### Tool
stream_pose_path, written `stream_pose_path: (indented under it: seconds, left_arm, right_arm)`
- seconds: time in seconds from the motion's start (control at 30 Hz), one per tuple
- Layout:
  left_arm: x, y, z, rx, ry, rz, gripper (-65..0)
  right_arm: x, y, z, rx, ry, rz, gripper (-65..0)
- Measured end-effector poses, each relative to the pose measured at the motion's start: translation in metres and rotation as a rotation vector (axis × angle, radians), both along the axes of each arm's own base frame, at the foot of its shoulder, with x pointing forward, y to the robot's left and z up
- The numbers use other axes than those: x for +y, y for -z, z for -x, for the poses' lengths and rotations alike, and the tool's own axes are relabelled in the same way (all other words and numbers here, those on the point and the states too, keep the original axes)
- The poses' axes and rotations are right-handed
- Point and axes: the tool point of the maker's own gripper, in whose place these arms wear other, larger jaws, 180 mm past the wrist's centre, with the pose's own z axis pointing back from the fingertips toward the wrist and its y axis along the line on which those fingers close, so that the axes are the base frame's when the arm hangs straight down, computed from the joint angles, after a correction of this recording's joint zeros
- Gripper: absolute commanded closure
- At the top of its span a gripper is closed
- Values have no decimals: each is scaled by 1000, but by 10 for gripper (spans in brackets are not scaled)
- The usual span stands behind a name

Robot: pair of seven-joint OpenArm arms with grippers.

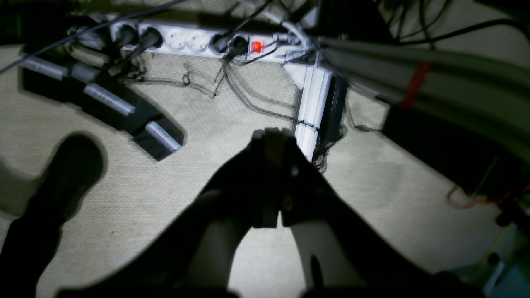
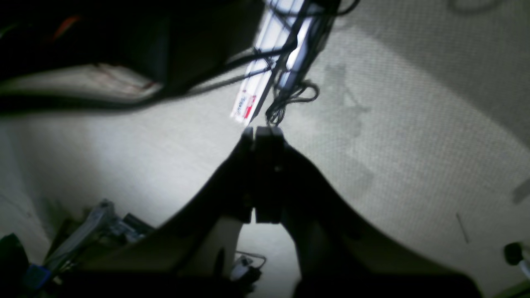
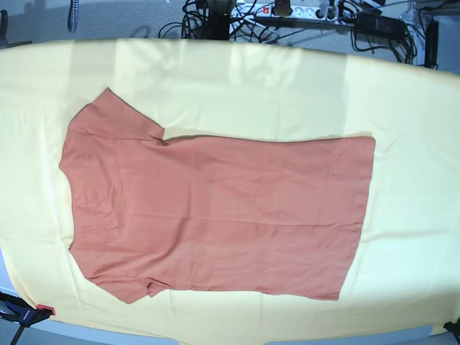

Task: Fold the T-shirt properly

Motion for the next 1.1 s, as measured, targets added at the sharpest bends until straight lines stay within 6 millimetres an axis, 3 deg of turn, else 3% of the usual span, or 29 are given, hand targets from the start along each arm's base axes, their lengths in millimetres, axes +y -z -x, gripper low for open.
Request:
stream_pose_path:
  seconds: [0.1,0.2,0.43,0.6,0.8,1.0,1.1]
  left_arm:
    - [2,-23,11,-5,44,6,0]
    - [-8,-55,7,-70,99,61,0]
    - [-20,-143,-38,-261,317,50,0]
    - [-19,-203,-64,-355,367,4,0]
    - [-13,-261,-104,-520,431,-55,0]
    - [-17,-294,-130,-632,497,-80,0]
    - [-12,-297,-142,-668,557,-135,0]
  right_arm:
    - [-2,-27,20,20,21,-20,0]
    - [-14,-60,22,-40,-2,-30,0]
    - [-25,-163,-24,-314,-90,-14,0]
    - [-21,-219,-36,-404,-170,37,0]
    - [-28,-264,-102,-656,-154,154,0]
    - [-50,-278,-124,-775,-198,318,0]
    - [-61,-286,-135,-854,-270,415,0]
